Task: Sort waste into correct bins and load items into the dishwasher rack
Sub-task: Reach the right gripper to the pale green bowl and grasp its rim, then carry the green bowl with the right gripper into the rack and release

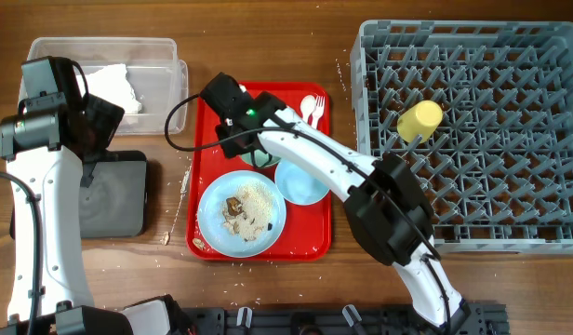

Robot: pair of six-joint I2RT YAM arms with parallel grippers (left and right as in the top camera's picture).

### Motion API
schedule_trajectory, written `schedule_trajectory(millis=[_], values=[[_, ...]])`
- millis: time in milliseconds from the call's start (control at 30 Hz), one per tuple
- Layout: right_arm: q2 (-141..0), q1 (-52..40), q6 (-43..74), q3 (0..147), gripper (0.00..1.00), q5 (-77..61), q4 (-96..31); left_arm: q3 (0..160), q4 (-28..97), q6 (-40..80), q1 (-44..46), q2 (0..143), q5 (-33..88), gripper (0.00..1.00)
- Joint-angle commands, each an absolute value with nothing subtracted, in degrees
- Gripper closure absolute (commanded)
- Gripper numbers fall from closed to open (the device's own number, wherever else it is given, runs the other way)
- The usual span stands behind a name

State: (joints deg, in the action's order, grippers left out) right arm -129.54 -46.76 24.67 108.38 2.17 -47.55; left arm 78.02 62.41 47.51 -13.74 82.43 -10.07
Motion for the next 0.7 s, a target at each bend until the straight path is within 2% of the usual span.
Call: schedule_trajectory(millis=[0, 133, 267, 467, 667], values=[[-131.83, -47.24, 25.69, 109.01, 0.59, 1.69, -47.64, 78.22, 62.41, 48.27, -13.96, 81.82, -10.98, 0.00], [-132.81, -48.10, 25.65, 108.99, 0.67, 1.89, -47.59, 78.22, 62.41, 48.27, -13.96, 81.82, -11.00, 0.00], [-132.90, -49.60, 25.65, 108.99, 0.68, 5.19, -47.59, 78.22, 62.41, 48.27, -13.96, 81.82, -11.00, 0.00], [-132.86, -50.28, 25.65, 109.27, 0.96, 6.00, -47.64, 78.22, 62.41, 48.27, -13.96, 81.82, -11.00, 0.00], [-128.62, -48.88, 23.88, 114.83, 0.96, 6.00, -51.46, 78.22, 62.41, 48.27, -13.96, 81.82, -11.00, 0.00]])
